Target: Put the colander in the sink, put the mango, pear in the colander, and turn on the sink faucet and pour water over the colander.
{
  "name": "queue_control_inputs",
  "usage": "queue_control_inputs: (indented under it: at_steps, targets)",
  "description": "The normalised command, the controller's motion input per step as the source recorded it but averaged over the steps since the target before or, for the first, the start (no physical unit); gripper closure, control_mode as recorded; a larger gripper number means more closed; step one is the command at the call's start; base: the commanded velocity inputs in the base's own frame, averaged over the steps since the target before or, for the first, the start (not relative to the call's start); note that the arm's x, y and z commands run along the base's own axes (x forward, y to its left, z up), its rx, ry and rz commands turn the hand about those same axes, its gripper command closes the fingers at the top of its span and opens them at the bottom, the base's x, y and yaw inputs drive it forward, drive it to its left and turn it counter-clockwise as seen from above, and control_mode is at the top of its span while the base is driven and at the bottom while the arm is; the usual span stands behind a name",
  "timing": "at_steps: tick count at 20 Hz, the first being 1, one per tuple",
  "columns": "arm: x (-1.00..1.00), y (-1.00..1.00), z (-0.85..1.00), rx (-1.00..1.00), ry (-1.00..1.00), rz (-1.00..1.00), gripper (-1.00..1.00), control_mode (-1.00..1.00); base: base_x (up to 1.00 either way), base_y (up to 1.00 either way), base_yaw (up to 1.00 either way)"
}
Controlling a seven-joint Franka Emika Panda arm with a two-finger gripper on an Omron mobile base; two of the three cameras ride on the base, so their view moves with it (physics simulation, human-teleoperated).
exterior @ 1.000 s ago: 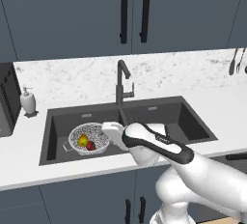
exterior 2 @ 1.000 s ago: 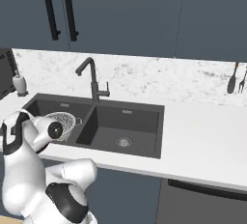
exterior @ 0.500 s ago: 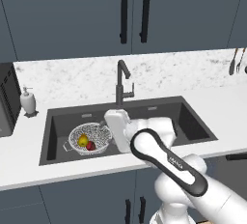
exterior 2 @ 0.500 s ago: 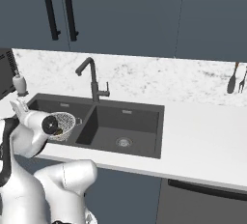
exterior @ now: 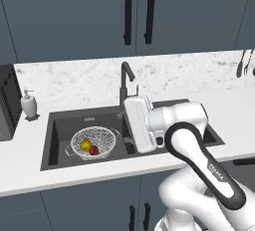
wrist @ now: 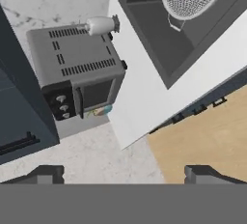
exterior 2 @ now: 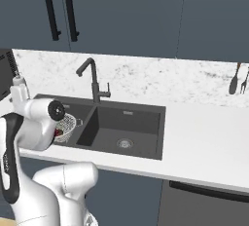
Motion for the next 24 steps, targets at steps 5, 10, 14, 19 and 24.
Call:
queue_control_inputs:
  at_steps: [5,10,14,19,24]
  targets:
    - [-0.45,-0.2,0.34,0.05,0.0,0.0,-1.0,-1.0,0.0,0.0,0.0]
    - [-0.28,-0.1,-0.07,-0.08,0.0,0.0,-1.0,-1.0,0.0,0.0,0.0]
    - [-0.28,-0.26,-0.2,-0.04,-0.05,0.07,-1.0,-1.0,0.0,0.0,0.0]
    - [-0.11,-0.52,0.08,0.03,-0.07,0.0,-1.0,-1.0,0.0,0.0,0.0]
    - [-0.04,-0.46,0.1,0.07,-0.16,0.0,-1.0,-1.0,0.0,0.0,0.0]
